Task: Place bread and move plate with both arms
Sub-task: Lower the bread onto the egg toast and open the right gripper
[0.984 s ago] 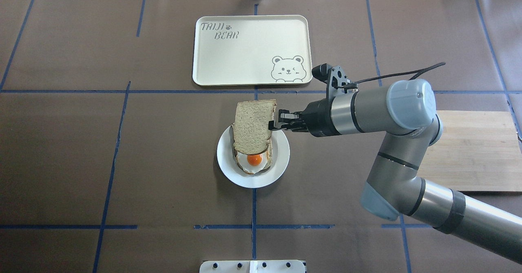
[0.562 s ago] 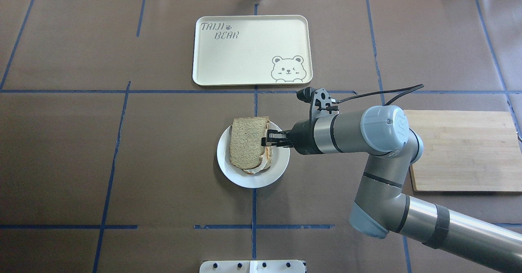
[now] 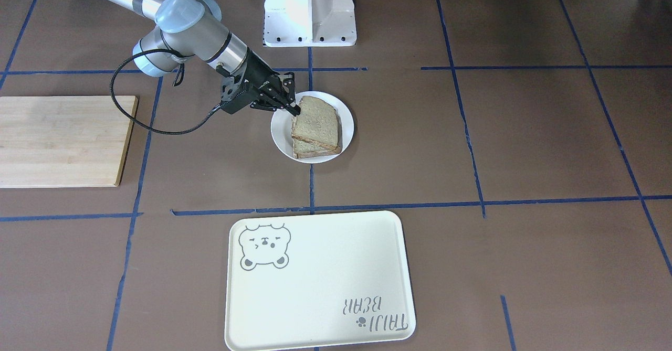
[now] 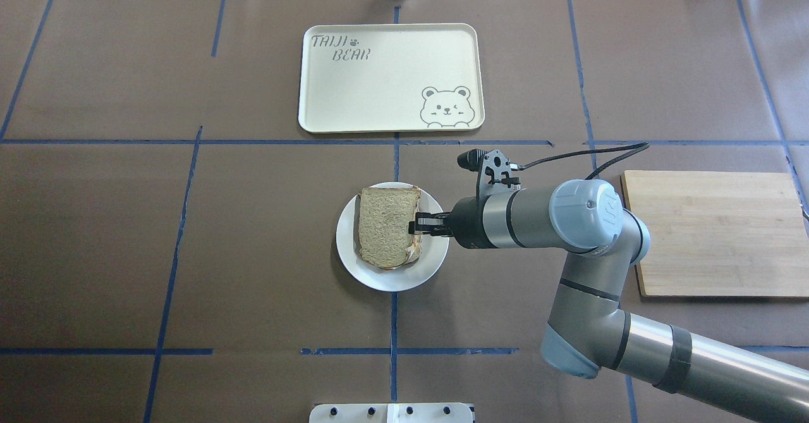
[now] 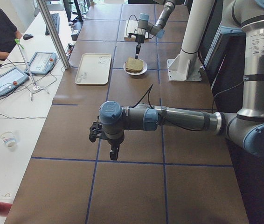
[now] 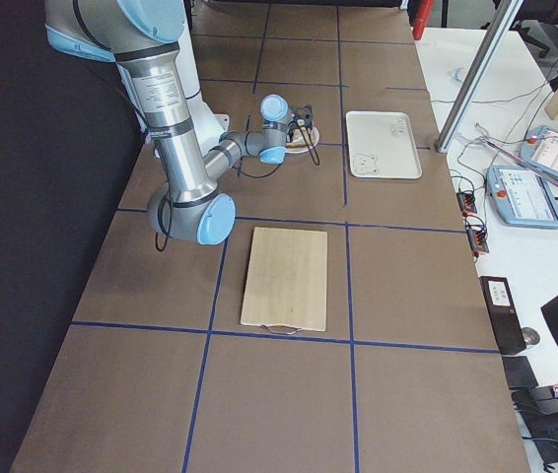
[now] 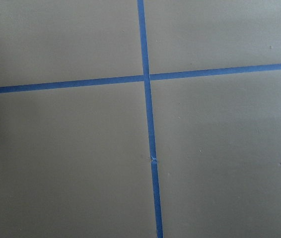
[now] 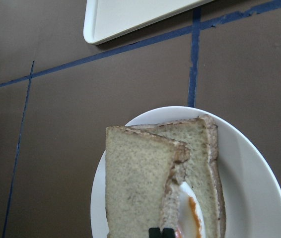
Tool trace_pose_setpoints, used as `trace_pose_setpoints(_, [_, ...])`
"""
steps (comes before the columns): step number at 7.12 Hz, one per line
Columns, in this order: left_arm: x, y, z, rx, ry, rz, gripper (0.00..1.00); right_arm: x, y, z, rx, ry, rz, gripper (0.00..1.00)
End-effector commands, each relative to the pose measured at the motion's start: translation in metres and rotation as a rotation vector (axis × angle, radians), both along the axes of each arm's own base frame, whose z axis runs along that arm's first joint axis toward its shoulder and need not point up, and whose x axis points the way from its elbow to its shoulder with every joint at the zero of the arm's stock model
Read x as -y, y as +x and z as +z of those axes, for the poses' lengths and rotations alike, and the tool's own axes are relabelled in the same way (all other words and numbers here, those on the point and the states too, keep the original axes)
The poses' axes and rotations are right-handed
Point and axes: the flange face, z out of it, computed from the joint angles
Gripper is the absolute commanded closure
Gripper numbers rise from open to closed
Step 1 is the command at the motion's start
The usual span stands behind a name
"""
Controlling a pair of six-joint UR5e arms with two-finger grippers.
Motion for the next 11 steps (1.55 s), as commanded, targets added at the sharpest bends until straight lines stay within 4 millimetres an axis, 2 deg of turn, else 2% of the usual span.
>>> trace_pose_setpoints(1, [0.000, 0.000, -0.001, -0.001, 0.000, 0.000, 0.00, 0.002, -0.001, 0.005, -0.015, 0.021, 0.000, 1.00])
trace_pose_setpoints(4, [0.000, 0.000, -0.003, 0.000, 0.004, 0.000, 0.00, 0.008, 0.004, 0.009, -0.022, 0.022, 0.007, 0.97])
trace_pose_setpoints(5, [-0.001, 0.000, -0.002, 0.000, 0.003, 0.000, 0.00, 0.009, -0.002, 0.013, -0.029, 0.006, 0.008, 0.72])
trace_pose_setpoints(6, [-0.001, 0.000, -0.001, 0.000, 0.003, 0.000, 0.00, 0.011, -0.002, 0.011, -0.026, 0.003, 0.012, 0.26])
trace_pose_setpoints(7, [-0.001, 0.000, -0.001, -0.001, 0.001, 0.000, 0.00, 0.012, -0.001, 0.009, -0.022, -0.002, 0.016, 0.01])
trace_pose_setpoints(8, [-0.001, 0.000, -0.001, 0.000, 0.003, 0.000, 0.00, 0.016, 0.002, 0.009, -0.017, -0.015, 0.025, 0.00])
trace_pose_setpoints(9, [0.000, 0.000, -0.003, 0.000, 0.009, 0.000, 0.00, 0.028, 0.015, 0.003, -0.006, -0.018, 0.048, 0.00])
trace_pose_setpoints(10, [0.001, 0.001, -0.013, -0.001, 0.015, -0.015, 0.00, 0.036, 0.024, 0.001, -0.008, -0.021, 0.057, 0.00])
trace_pose_setpoints(11, [0.007, 0.006, -0.031, -0.005, 0.005, -0.054, 0.00, 0.048, 0.043, 0.002, -0.020, -0.030, 0.072, 0.00])
